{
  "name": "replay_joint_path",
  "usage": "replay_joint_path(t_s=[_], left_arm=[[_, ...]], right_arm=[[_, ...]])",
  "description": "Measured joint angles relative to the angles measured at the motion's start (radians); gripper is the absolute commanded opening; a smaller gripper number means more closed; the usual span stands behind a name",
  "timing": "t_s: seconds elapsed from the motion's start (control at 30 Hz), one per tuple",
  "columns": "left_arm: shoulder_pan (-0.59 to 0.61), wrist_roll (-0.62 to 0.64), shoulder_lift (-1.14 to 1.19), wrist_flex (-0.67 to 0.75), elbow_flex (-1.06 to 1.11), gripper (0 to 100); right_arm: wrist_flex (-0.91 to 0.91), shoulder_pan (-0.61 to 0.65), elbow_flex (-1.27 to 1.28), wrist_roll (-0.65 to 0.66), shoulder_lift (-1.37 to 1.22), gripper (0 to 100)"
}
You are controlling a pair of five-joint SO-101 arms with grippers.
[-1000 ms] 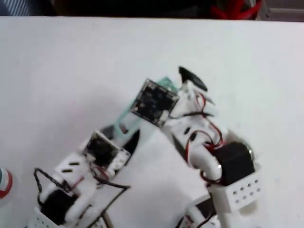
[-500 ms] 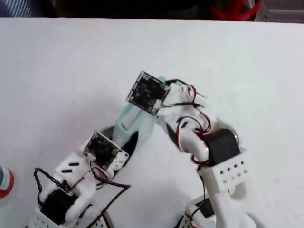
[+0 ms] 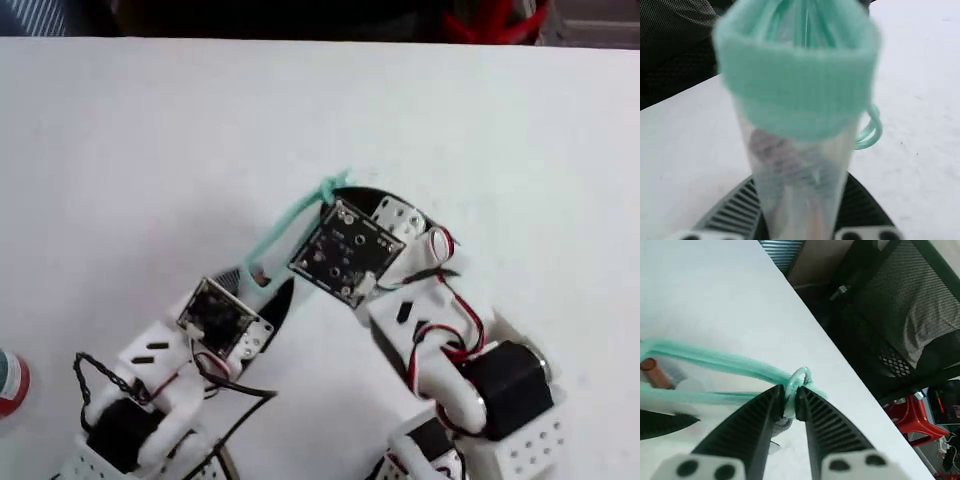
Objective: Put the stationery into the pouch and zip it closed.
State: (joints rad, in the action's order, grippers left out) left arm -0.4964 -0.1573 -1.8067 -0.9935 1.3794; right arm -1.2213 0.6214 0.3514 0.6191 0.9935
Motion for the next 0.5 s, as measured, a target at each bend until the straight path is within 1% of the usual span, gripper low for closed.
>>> replay_joint_path(t_s=[0.17, 0.3, 0.37, 0.5], left_arm=[[0.0, -0.002, 0.0, 0.0, 0.0, 4], [-0.002, -0.005, 0.0, -0.002, 0.0, 3], [-0.002, -0.005, 0.0, -0.002, 0.0, 3], [-0.002, -0.005, 0.0, -0.002, 0.0, 3]], right_arm=[[-0.106, 0.129, -0.009, -0.012, 0.009, 1.9], [-0.18, 0.192, -0.026, -0.012, 0.018, 1.9], [-0.198, 0.215, -0.028, -0.015, 0.018, 1.9], [-0.203, 0.282, -0.031, -0.069, 0.02, 1.9]])
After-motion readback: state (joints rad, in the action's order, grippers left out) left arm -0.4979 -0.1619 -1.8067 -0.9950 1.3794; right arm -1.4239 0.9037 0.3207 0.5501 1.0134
